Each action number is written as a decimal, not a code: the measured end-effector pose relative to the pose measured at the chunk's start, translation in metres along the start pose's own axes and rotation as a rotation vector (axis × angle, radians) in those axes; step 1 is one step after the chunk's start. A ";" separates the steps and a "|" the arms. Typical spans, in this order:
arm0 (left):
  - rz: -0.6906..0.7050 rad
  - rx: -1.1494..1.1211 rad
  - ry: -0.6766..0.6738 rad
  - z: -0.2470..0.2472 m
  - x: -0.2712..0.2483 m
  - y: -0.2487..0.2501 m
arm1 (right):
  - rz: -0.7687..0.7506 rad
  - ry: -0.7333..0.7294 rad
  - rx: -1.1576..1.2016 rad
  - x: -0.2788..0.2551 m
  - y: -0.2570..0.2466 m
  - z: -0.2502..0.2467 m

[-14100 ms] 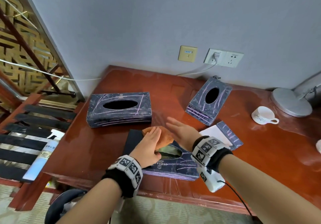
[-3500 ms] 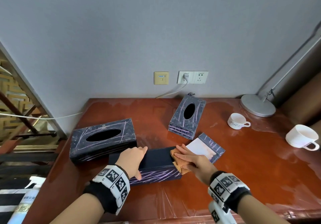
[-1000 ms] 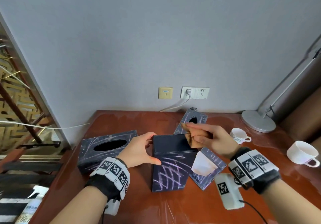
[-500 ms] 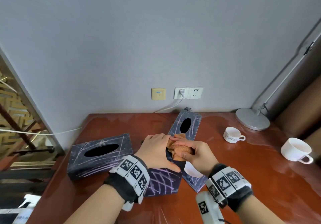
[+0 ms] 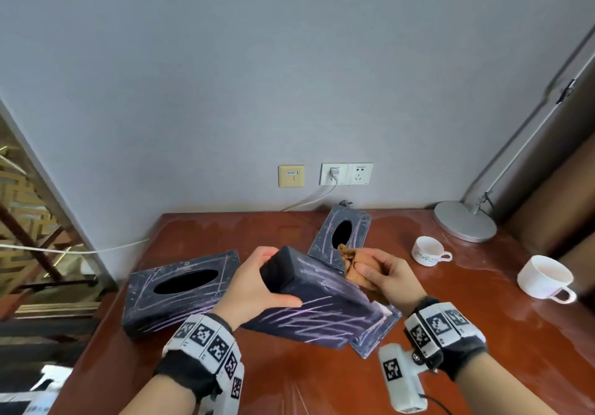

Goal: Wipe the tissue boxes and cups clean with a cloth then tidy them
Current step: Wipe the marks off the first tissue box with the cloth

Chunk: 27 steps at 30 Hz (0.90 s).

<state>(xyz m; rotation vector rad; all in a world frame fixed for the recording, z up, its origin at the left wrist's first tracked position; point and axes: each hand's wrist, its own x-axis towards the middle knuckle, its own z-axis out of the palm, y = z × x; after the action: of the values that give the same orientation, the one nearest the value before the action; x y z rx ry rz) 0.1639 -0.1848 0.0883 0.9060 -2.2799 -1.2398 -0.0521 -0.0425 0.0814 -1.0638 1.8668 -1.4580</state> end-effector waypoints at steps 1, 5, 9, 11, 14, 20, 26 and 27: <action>-0.025 -0.029 -0.015 0.000 -0.001 -0.008 | -0.002 -0.011 -0.079 0.002 0.005 0.001; -0.074 -0.018 -0.138 -0.002 -0.007 -0.038 | 0.050 0.011 -0.303 0.004 0.028 0.001; -0.148 0.057 -0.246 -0.018 -0.020 -0.079 | 0.103 0.015 -0.369 0.000 0.032 0.002; -0.202 0.044 -0.261 -0.024 -0.030 -0.096 | 0.086 0.000 -0.371 -0.002 0.026 0.012; -0.278 0.004 -0.225 -0.027 -0.041 -0.119 | 0.059 -0.094 -0.373 0.000 0.015 0.042; -0.354 -0.020 -0.166 -0.027 -0.053 -0.145 | -0.232 -0.501 -0.493 -0.005 0.004 0.147; -0.368 0.079 -0.137 -0.037 -0.057 -0.133 | -0.280 -0.624 -0.756 -0.011 0.001 0.214; -0.354 0.125 -0.137 -0.040 -0.058 -0.126 | -0.286 -0.615 -0.778 -0.011 0.002 0.217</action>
<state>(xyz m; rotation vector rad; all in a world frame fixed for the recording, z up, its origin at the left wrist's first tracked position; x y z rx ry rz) 0.2740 -0.2189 0.0009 1.3554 -2.3962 -1.3484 0.1268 -0.1497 0.0203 -1.9310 1.8567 -0.3708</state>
